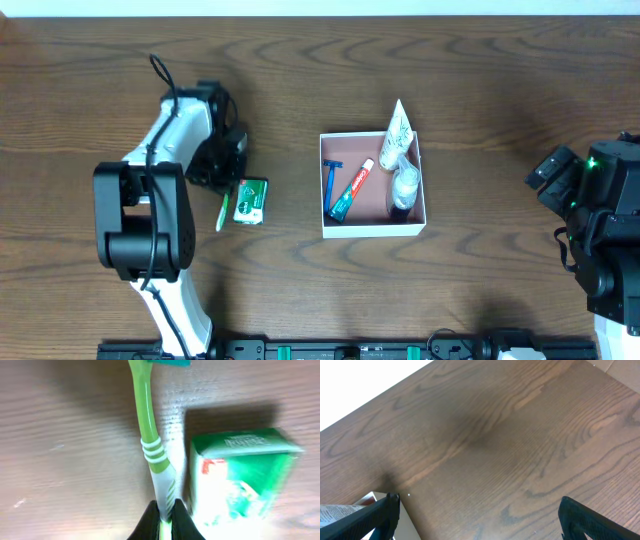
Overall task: Pack container
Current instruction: 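Grasp the green toothbrush with the left gripper, then lower the toothbrush into the box and release it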
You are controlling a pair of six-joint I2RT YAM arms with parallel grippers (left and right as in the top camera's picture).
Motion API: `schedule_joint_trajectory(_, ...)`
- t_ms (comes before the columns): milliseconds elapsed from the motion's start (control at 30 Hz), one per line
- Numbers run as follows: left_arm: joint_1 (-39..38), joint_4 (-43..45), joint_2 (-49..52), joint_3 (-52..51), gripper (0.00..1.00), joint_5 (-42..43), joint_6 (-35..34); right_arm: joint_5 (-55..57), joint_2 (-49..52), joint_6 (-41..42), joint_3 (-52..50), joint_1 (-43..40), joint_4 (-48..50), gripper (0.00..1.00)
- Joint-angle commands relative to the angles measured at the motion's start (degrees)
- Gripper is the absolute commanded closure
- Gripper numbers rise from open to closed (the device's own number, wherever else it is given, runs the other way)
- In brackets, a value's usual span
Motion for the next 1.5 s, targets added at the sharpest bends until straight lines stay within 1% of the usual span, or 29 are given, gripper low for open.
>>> schedule_joint_trajectory(0,-1.0,-3.6,-7.2,7.7,0.94,0.2,-5.3,0.6,-0.1,0.9,0.2,-0.4,0.0,0.01)
schedule_joint_trajectory(133,-4.8,-4.8,-14.3,10.3,0.94,0.3,-10.5,0.6,-0.1,0.9,0.2,-0.4,0.0,0.01)
schedule_joint_trajectory(233,-10.8,-4.5,-18.5,10.2,0.94,0.3,-14.0,0.6,-0.1,0.9,0.2,-0.4,0.0,0.01)
schedule_joint_trajectory(333,-17.3,-2.9,-19.5,9.9,0.94,0.2,-16.6,0.6,-0.1,0.9,0.2,-0.4,0.0,0.01)
schedule_joint_trajectory(433,-24.5,1.6,-19.0,7.7,0.94,0.2,-18.2,0.6,-0.1,0.9,0.2,-0.4,0.0,0.01)
schedule_joint_trajectory(600,-31.5,12.9,-16.3,0.2,0.94,0.2,-27.3,0.6,-0.1,0.9,0.2,-0.4,0.0,0.01)
schedule_joint_trajectory(700,-33.4,19.3,-14.5,-4.3,0.94,-1.6,-32.1,0.6,-0.1,0.9,0.2,-0.4,0.0,0.01)
schedule_joint_trajectory(800,-34.5,22.7,-12.9,-6.9,0.94,-4.8,-35.3,0.6,-0.1,0.9,0.2,-0.4,0.0,0.01)
schedule_joint_trajectory(1167,-38.4,23.7,-12.5,-8.2,0.94,-4.8,-36.0,0.6,-0.1,0.9,0.2,-0.4,0.0,0.01)
schedule_joint_trajectory(1367,-38.8,23.5,-12.3,-8.3,0.94,-4.8,-36.0,0.6,-0.1,0.9,0.2,-0.4,0.0,0.01)
schedule_joint_trajectory(1400,-38.8,23.5,-12.3,-8.3,0.93,-4.8,-36.0,0.6,-0.1,0.9,0.2,-0.4,0.0,0.01)
schedule_joint_trajectory(1467,-38.8,23.5,-12.3,-8.3,0.88,-4.8,-36.0,0.6,-0.1,0.9,0.2,-0.4,0.0,0.01)
